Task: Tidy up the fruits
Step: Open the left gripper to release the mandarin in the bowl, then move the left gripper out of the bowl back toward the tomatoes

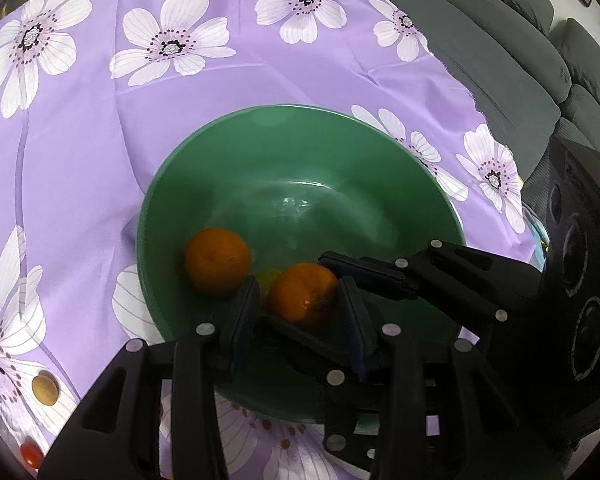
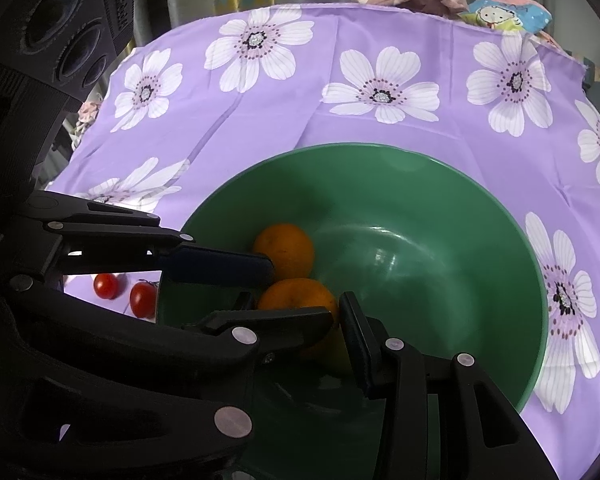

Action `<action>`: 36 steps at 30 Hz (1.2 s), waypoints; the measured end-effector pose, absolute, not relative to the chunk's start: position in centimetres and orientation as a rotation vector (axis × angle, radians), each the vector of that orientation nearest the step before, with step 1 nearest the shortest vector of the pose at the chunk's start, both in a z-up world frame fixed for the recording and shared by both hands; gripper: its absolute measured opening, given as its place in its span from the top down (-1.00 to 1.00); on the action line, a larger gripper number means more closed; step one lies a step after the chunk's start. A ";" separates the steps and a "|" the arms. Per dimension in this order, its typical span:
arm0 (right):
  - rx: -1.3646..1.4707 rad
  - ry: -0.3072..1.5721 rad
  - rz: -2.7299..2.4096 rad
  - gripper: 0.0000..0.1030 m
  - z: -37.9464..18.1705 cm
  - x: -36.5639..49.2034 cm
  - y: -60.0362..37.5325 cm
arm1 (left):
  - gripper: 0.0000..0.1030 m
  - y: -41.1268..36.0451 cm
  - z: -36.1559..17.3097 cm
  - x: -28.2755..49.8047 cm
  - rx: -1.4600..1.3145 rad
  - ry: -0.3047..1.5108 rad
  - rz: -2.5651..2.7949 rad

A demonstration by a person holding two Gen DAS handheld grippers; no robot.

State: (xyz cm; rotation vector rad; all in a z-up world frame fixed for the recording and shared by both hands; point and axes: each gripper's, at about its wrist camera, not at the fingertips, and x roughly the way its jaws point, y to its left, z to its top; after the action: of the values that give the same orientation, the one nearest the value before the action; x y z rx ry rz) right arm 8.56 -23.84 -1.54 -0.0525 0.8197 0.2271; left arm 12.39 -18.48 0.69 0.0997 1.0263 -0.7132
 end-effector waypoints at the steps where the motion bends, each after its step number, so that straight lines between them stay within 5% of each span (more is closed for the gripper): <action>1: -0.050 0.820 0.227 0.13 -1.5 8.6 -23.9 | 0.17 -18.5 0.7 12.4 0.101 1.025 -0.710; 36: 0.000 0.739 0.167 0.14 2.1 2.7 -26.4 | 0.01 -9.6 5.6 8.4 0.010 0.895 -0.495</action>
State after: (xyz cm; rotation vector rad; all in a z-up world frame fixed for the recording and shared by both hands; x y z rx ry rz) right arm 2.73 -26.39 2.10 0.0003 0.7395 0.1668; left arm 8.42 -9.57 5.65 0.0096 0.8949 -0.4948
